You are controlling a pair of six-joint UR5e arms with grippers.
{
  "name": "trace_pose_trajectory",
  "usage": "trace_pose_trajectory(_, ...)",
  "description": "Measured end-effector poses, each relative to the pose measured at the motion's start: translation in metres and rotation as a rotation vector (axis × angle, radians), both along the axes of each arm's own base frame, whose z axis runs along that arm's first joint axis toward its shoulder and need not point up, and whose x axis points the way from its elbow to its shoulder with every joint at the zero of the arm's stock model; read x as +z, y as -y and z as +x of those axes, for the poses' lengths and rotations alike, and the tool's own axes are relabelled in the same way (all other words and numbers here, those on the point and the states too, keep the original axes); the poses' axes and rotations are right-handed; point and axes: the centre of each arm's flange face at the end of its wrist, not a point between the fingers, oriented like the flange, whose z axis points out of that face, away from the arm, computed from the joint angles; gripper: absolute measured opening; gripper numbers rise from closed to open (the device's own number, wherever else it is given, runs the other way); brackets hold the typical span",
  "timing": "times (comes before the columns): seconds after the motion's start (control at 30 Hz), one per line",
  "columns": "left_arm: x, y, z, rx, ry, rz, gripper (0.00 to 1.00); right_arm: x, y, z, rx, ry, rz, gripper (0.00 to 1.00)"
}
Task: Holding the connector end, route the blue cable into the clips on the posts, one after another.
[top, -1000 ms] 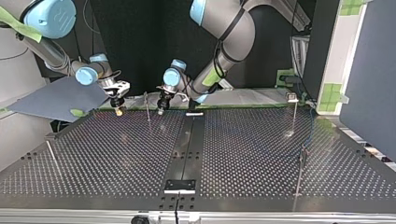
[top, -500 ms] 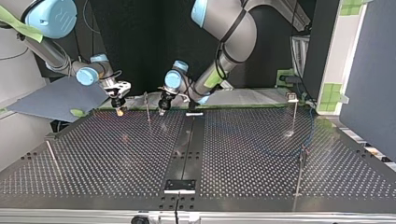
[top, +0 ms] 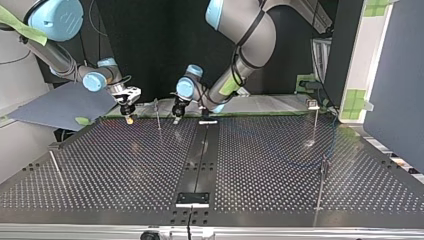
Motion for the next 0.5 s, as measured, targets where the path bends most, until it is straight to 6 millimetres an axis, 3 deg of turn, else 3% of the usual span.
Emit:
trace_pose_trajectory(0.3,0.037,0.006,-0.003,-0.029,0.012,0.086,1.0,-0.001,-0.001,0.002,0.011,0.003,0.004,0.0)
trace_pose_trajectory(0.5,0.031,0.0,-0.019,-0.075,-0.027,0.181,1.0,-0.002,-0.003,0.002,0.007,0.002,0.019,0.0)
